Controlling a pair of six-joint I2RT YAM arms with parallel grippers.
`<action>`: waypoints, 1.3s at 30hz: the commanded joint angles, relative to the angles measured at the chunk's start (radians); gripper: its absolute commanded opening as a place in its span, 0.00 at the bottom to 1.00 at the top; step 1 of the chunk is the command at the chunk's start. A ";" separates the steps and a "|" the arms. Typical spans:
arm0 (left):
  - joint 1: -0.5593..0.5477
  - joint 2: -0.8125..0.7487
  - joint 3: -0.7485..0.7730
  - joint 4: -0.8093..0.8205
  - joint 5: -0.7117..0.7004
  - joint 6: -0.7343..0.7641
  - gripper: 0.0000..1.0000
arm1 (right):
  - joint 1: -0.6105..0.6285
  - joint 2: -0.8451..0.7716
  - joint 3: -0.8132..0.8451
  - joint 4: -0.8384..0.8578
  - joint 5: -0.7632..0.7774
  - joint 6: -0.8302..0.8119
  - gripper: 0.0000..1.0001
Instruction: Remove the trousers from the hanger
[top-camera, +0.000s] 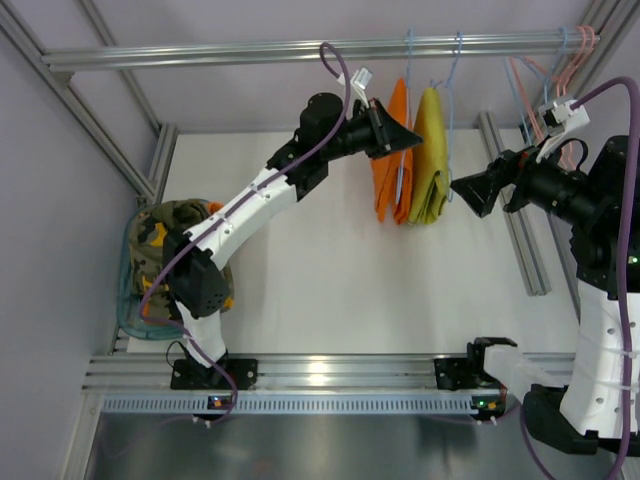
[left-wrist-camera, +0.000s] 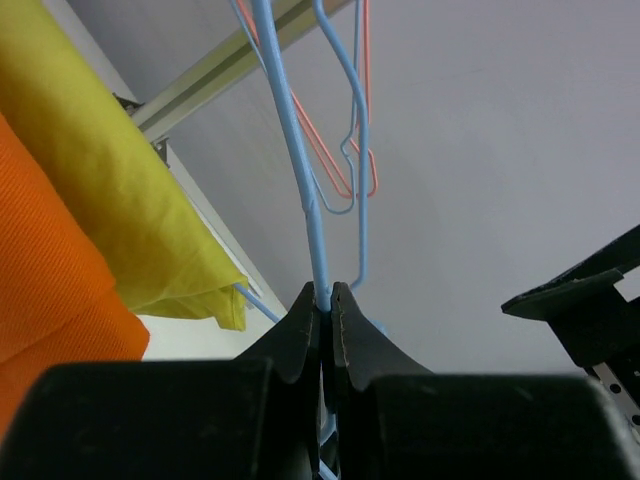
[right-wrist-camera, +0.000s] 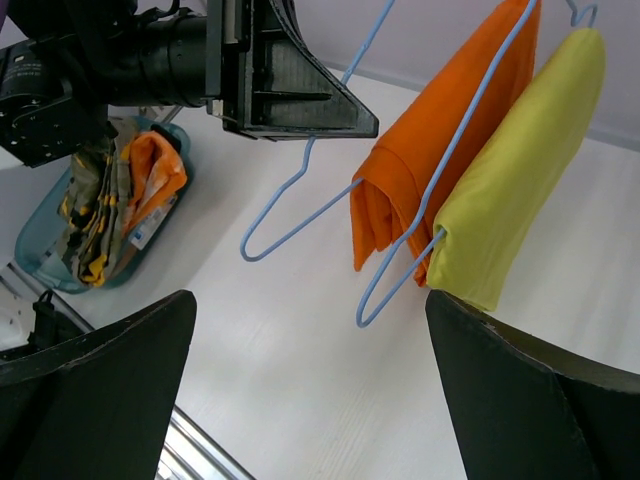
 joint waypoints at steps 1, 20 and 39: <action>-0.007 -0.103 0.127 0.251 0.016 0.183 0.00 | -0.010 -0.010 0.018 0.050 -0.022 0.011 0.99; -0.040 -0.352 -0.142 0.271 -0.016 0.435 0.00 | -0.010 -0.004 -0.014 0.196 -0.093 0.151 0.99; -0.066 -0.625 -0.410 0.235 -0.140 0.352 0.00 | 0.316 0.100 -0.172 0.747 0.111 0.548 0.90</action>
